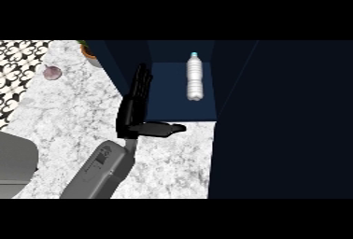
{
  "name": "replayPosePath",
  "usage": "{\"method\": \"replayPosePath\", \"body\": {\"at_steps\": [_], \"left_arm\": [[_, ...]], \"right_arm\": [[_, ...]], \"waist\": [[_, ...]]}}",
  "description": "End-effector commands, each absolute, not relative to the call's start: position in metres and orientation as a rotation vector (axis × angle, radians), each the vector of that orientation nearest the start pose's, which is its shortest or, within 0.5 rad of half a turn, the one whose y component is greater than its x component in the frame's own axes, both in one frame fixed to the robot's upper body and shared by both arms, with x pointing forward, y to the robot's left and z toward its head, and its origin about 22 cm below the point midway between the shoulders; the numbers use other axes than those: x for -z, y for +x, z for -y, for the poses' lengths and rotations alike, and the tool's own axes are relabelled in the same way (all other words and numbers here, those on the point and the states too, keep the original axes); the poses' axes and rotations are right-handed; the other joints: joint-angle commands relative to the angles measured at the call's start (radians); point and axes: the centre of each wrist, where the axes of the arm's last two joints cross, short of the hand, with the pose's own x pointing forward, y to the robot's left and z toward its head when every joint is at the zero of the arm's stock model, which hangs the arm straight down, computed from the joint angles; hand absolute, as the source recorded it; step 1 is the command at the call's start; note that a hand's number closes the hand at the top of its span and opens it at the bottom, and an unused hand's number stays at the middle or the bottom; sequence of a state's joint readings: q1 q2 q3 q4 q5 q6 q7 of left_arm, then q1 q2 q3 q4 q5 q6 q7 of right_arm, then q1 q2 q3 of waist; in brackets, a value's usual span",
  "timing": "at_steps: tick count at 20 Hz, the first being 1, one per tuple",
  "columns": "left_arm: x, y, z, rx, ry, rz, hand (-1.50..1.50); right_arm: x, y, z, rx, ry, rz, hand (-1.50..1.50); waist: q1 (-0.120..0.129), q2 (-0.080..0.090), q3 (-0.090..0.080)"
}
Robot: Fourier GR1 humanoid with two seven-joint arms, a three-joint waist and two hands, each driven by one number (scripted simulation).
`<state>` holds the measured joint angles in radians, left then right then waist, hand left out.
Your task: Pick up the bottled water, place it into the cabinet and close the cabinet
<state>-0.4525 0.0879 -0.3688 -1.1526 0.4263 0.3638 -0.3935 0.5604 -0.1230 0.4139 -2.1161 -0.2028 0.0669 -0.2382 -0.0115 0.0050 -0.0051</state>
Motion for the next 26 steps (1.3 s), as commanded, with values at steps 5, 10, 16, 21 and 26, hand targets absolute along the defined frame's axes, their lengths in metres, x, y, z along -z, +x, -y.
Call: {"method": "replayPosePath", "body": {"at_steps": [5, 10, 16, 21, 26], "left_arm": [[-0.045, 0.311, -0.163, -0.088, -0.236, 1.926, -1.5], [-0.06, 0.249, -0.147, -0.125, -0.292, 1.938, -1.5], [-0.075, 0.225, -0.157, -0.127, -0.355, 1.915, -1.5], [-0.087, 0.176, -0.153, -0.116, -0.441, 1.914, -1.5], [-0.077, 0.158, -0.188, -0.158, -0.383, 1.924, -1.5]], "right_arm": [[-0.059, 0.097, 0.194, 0.061, 0.427, 1.781, -1.5], [-0.056, 0.104, 0.192, 0.033, 0.425, 1.773, -1.5], [-0.04, 0.105, 0.187, 0.018, 0.399, 1.805, -1.5], [-0.062, 0.092, 0.187, -0.172, 0.434, 1.764, -1.5], [-0.068, 0.085, 0.196, -0.373, 0.489, 1.679, 1.5]], "waist": [[0.012, -0.009, 0.005], [0.026, -0.012, 0.005], [0.013, -0.007, 0.005], [0.019, -0.011, 0.005], [0.02, -0.009, 0.004]]}}
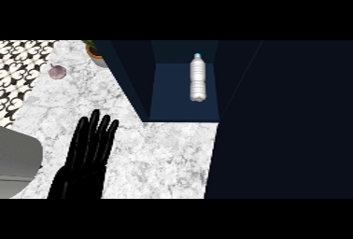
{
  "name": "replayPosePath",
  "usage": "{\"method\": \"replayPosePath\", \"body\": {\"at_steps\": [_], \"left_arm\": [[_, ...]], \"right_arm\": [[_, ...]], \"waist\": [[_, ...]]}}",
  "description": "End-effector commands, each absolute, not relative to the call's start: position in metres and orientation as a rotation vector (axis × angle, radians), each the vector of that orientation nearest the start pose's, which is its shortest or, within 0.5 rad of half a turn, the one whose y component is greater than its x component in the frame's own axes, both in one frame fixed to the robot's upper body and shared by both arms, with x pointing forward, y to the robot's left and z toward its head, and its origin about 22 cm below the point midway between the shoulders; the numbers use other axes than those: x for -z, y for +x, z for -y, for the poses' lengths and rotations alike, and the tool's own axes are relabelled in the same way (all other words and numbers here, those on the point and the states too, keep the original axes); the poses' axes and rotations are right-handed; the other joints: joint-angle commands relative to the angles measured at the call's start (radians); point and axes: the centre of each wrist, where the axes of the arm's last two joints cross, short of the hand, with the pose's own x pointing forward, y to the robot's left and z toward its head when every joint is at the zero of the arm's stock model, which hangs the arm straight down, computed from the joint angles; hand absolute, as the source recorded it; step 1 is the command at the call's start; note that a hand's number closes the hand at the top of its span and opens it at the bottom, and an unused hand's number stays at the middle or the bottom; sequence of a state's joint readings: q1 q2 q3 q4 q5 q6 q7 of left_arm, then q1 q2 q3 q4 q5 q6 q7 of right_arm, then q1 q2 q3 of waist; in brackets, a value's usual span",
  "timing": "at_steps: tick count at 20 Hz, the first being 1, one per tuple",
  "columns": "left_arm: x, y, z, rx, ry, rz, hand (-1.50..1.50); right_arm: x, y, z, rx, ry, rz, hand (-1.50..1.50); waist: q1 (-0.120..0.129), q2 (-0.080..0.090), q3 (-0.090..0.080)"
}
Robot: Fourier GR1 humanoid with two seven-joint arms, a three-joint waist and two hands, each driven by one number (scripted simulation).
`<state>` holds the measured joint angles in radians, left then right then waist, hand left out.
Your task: Pick up the bottled water, place it into the cabinet and close the cabinet
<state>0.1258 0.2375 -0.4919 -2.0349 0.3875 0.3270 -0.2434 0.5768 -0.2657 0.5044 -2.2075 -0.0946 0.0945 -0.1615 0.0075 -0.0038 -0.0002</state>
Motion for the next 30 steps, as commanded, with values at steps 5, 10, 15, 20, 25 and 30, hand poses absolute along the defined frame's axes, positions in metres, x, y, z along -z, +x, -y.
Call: {"method": "replayPosePath", "body": {"at_steps": [5, 10, 15, 20, 25, 30], "left_arm": [[-0.084, 0.131, -0.208, -0.149, -0.356, 1.97, -1.5], [-0.085, 0.114, -0.24, -0.193, -0.334, 1.951, -1.5], [-0.087, 0.109, -0.252, -0.225, -0.324, 1.977, -1.5], [-0.088, 0.097, -0.27, -0.222, -0.354, 1.97, -1.5], [-0.091, 0.089, -0.285, -0.203, -0.362, 1.97, -1.5], [-0.09, 0.079, -0.295, -0.197, -0.375, 1.949, -1.5]], "right_arm": [[-0.076, 0.087, 0.172, -0.524, 0.59, 1.648, 1.5], [-0.098, 0.077, 0.164, -0.574, 0.635, 1.701, 1.5], [-0.11, 0.078, 0.148, -0.624, 0.637, 1.716, 1.5], [-0.114, 0.091, 0.139, -0.623, 0.639, 1.726, 1.5], [-0.109, 0.107, 0.126, -0.547, 0.659, 1.698, 1.5], [-0.12, 0.136, 0.105, -0.537, 0.651, 1.677, 1.5]], "waist": [[0.022, 0.0, -0.002], [0.016, -0.002, -0.003], [0.018, 0.001, -0.003], [0.04, 0.003, -0.004], [0.068, 0.005, -0.005], [0.064, 0.005, -0.004]]}}
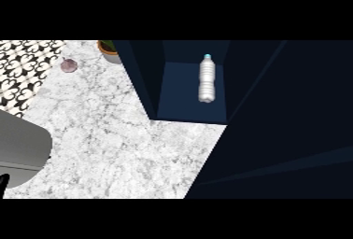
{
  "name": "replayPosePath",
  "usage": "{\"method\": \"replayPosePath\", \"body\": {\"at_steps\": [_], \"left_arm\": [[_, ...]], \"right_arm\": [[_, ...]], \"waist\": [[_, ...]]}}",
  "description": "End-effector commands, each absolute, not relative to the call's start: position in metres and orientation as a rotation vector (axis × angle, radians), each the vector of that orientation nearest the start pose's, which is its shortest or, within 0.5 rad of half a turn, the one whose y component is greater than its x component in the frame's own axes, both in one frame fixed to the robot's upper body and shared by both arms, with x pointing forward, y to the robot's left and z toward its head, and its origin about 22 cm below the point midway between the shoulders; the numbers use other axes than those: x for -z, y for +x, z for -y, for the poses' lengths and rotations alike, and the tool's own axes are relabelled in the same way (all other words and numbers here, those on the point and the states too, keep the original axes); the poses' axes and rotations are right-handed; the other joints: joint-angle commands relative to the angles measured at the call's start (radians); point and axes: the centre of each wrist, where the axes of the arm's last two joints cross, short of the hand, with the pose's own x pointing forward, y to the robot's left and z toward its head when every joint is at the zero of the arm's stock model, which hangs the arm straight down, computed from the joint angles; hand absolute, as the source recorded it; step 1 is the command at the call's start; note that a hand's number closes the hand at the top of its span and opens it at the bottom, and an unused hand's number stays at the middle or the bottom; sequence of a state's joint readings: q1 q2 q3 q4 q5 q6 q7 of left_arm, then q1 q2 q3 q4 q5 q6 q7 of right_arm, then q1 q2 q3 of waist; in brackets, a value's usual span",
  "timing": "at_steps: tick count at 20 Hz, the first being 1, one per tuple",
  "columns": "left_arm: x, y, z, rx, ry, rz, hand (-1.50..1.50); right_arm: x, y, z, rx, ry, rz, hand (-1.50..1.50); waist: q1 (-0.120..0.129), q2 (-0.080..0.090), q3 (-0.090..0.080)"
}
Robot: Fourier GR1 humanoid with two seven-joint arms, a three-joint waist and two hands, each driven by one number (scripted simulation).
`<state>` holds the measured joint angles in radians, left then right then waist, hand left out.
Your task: Pick up the bottled water, place it into the cabinet and close the cabinet
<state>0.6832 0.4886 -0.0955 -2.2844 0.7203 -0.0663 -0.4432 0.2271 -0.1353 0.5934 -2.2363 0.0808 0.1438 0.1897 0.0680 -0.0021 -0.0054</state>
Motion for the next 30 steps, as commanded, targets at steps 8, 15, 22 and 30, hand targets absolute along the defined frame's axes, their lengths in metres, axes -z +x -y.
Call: {"method": "replayPosePath", "body": {"at_steps": [8, 15, 22, 30], "left_arm": [[-0.103, 0.063, -0.349, -0.224, -0.338, 1.999, -1.5], [-0.101, 0.033, -0.355, -0.229, -0.335, 2.0, -1.5], [-0.115, 0.016, -0.36, -0.265, -0.318, 1.996, -1.5], [-0.119, 0.021, -0.374, -0.237, -0.33, 2.008, -1.5]], "right_arm": [[-0.14, 0.202, 0.078, -0.464, 0.654, 1.646, 1.5], [-0.154, 0.249, 0.072, -0.35, 0.706, 1.618, 1.5], [-0.158, 0.309, 0.111, -0.328, 0.715, 1.609, 1.5], [-0.147, 0.376, 0.116, -0.418, 0.692, 1.583, 1.5]], "waist": [[-0.023, 0.005, 0.004], [-0.033, 0.002, 0.005], [-0.041, 0.002, 0.006], [-0.034, 0.009, 0.006]]}}
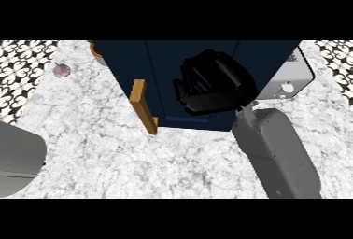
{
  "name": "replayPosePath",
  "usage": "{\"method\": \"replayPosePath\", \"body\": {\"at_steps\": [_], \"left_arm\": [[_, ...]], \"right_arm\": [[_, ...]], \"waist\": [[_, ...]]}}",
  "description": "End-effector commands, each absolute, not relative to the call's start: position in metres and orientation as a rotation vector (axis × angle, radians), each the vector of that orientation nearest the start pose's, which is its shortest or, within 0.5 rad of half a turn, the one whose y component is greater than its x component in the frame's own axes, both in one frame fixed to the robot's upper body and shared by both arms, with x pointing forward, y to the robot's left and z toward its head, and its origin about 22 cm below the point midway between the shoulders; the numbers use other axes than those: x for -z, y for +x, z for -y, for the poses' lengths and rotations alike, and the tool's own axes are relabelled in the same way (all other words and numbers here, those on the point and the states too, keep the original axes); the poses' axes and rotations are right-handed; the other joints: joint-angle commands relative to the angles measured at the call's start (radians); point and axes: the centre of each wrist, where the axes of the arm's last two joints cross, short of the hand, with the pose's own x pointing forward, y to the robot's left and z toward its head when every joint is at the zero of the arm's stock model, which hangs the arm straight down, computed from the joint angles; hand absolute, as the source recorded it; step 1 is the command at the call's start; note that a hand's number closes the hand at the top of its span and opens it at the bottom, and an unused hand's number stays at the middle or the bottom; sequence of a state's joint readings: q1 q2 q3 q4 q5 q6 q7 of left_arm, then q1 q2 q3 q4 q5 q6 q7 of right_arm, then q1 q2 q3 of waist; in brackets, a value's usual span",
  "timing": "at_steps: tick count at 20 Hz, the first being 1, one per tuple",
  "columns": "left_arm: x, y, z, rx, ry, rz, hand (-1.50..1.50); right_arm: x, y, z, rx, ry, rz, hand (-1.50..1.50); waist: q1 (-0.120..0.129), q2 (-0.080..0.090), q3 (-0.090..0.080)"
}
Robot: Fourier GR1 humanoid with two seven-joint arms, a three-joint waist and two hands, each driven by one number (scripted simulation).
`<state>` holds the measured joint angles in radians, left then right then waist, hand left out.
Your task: Pick up the bottled water, place it into the cabinet and close the cabinet
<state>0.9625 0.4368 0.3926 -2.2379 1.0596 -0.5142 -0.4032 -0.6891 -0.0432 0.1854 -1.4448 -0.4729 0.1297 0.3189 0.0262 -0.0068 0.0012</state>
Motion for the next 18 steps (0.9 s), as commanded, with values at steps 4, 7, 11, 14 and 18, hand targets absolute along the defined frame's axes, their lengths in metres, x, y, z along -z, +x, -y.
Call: {"method": "replayPosePath", "body": {"at_steps": [4, 7, 11, 14, 18], "left_arm": [[-0.127, 0.016, -0.377, -0.239, -0.335, 1.984, -1.5], [-0.114, 0.019, -0.387, -0.241, -0.331, 1.986, -1.5], [-0.129, 0.026, -0.376, -0.251, -0.373, 1.992, -1.5], [-0.121, 0.017, -0.38, -0.232, -0.384, 1.971, -1.5], [-0.12, 0.022, -0.388, -0.227, -0.377, 1.968, -1.5]], "right_arm": [[-0.173, 0.38, 0.098, -0.436, 0.711, 1.573, 1.5], [-0.164, 0.391, 0.101, -0.46, 0.711, 1.554, 1.5], [-0.174, 0.39, 0.081, -0.426, 0.768, 1.552, 1.5], [-0.17, 0.394, 0.088, -0.466, 0.815, 1.527, 1.5], [-0.177, 0.385, 0.075, -0.463, 0.825, 1.522, 1.5]], "waist": [[0.002, 0.01, -0.001], [0.008, 0.014, -0.001], [0.011, 0.016, 0.0], [0.035, 0.016, -0.001], [0.029, 0.012, -0.002]]}}
